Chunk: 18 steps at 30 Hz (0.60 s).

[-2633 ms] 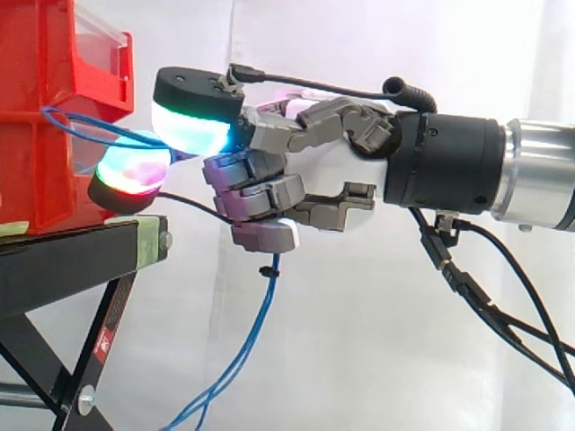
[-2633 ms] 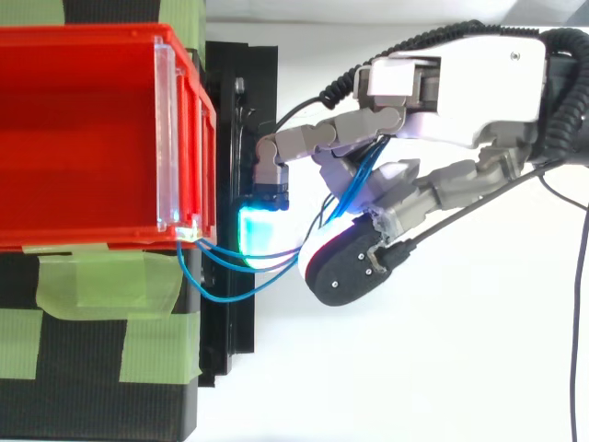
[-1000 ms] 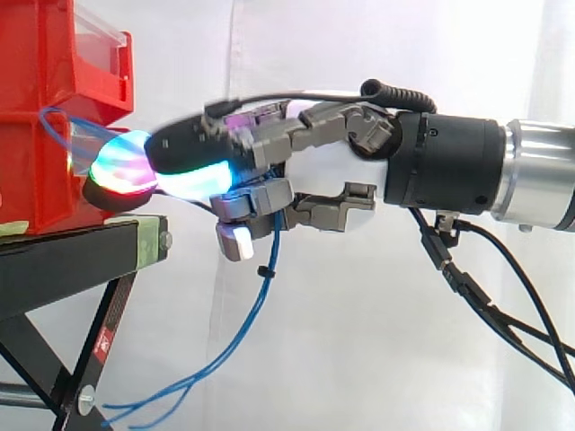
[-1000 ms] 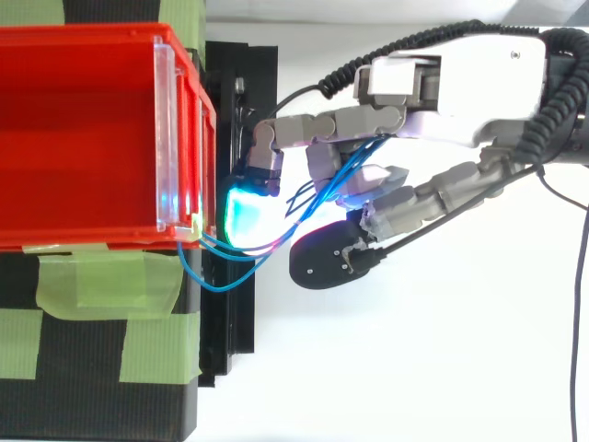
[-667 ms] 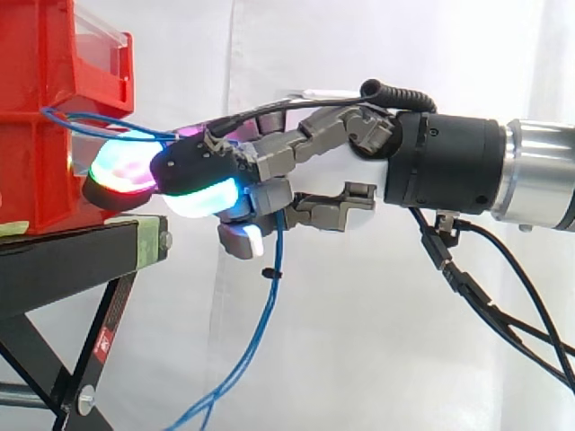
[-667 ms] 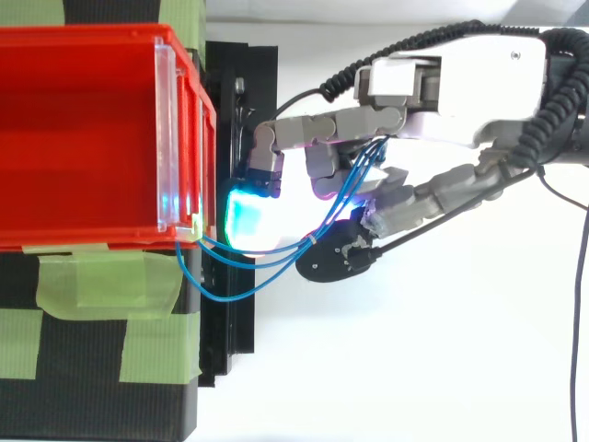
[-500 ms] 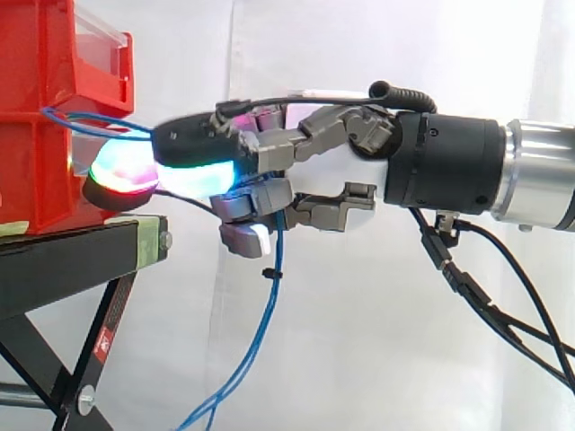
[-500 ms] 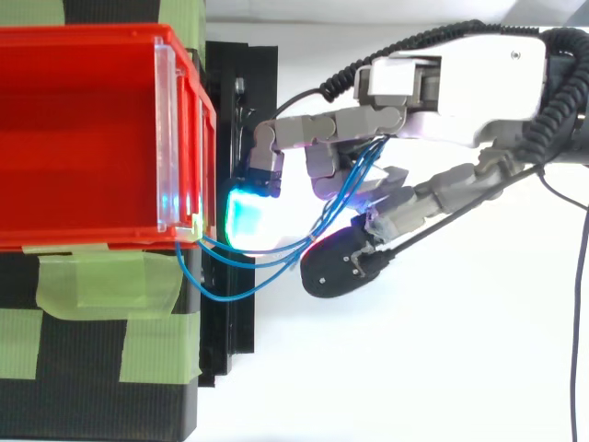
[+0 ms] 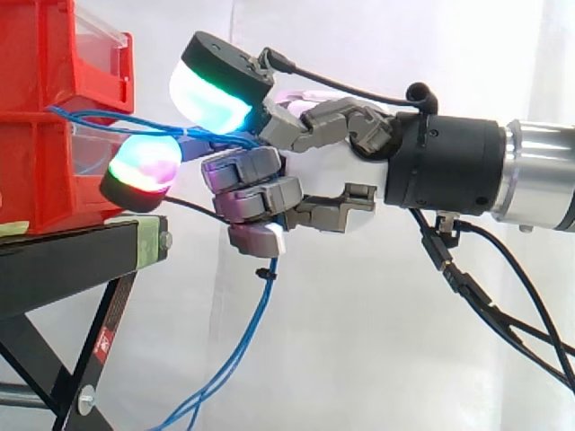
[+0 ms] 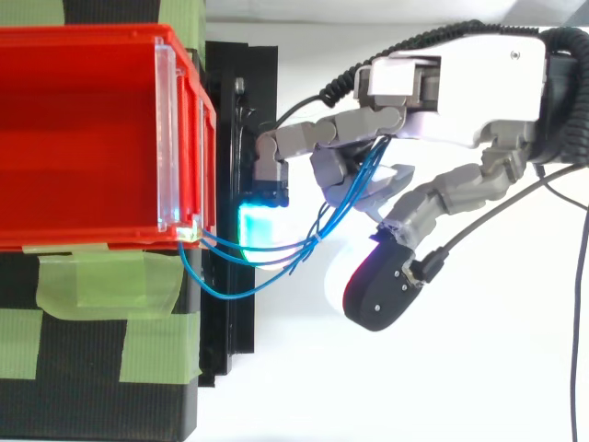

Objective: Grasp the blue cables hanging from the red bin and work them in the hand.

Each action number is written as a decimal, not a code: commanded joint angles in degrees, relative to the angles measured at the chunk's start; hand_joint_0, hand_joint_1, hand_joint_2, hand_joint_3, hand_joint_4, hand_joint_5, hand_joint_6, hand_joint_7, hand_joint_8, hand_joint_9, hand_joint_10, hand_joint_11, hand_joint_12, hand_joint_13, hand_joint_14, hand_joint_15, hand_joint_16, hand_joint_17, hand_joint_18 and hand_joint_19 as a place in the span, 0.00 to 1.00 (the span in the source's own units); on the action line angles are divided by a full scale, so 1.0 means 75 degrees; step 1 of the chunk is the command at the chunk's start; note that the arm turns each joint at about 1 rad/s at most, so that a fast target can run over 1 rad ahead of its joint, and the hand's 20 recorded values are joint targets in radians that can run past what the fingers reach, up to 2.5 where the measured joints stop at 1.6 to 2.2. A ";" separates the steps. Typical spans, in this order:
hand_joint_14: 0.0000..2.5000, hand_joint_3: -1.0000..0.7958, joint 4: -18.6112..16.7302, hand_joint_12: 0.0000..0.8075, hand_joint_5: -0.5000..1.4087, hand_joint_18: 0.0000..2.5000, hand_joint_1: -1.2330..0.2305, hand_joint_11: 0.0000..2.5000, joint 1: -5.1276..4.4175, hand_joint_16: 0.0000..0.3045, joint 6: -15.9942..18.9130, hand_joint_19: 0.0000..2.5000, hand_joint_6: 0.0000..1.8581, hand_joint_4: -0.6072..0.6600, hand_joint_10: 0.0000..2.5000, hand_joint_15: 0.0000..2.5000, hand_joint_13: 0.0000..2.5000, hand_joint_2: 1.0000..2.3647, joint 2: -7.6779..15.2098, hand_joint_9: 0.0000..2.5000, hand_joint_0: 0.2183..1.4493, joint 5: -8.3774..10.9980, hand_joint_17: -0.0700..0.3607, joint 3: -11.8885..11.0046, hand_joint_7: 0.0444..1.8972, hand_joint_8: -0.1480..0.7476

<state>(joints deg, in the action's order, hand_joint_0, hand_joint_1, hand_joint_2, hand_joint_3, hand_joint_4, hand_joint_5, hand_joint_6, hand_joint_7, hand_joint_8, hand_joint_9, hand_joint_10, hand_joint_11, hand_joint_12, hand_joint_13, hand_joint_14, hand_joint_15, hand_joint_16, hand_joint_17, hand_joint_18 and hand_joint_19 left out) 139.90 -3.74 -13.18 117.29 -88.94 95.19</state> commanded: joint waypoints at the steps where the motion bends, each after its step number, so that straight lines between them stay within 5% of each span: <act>1: 1.00 0.03 0.0003 0.53 0.44 0.53 0.40 0.75 -0.0005 0.15 0.0000 0.49 0.17 0.71 1.00 0.60 0.31 0.00 0.0005 0.22 0.53 0.0000 0.40 0.0000 0.64 0.59; 8: 1.00 0.16 0.0003 0.52 0.47 0.55 0.42 0.76 -0.0005 0.15 0.0000 0.49 0.14 0.67 1.00 0.62 0.34 0.01 -0.0006 0.26 0.57 0.0000 0.40 0.0000 0.66 0.59; 18: 1.00 0.07 -0.0008 0.54 0.46 0.54 0.45 0.79 -0.0005 0.16 -0.0035 0.46 0.11 0.68 1.00 0.63 0.34 0.00 0.0005 0.27 0.51 0.0035 0.41 0.0000 0.68 0.59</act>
<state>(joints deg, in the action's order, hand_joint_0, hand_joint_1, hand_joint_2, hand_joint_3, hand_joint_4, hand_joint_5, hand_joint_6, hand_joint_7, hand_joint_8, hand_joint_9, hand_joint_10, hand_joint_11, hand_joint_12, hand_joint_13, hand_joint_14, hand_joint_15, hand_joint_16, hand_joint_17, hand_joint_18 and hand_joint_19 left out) 139.89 -3.75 -13.37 117.30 -88.88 95.19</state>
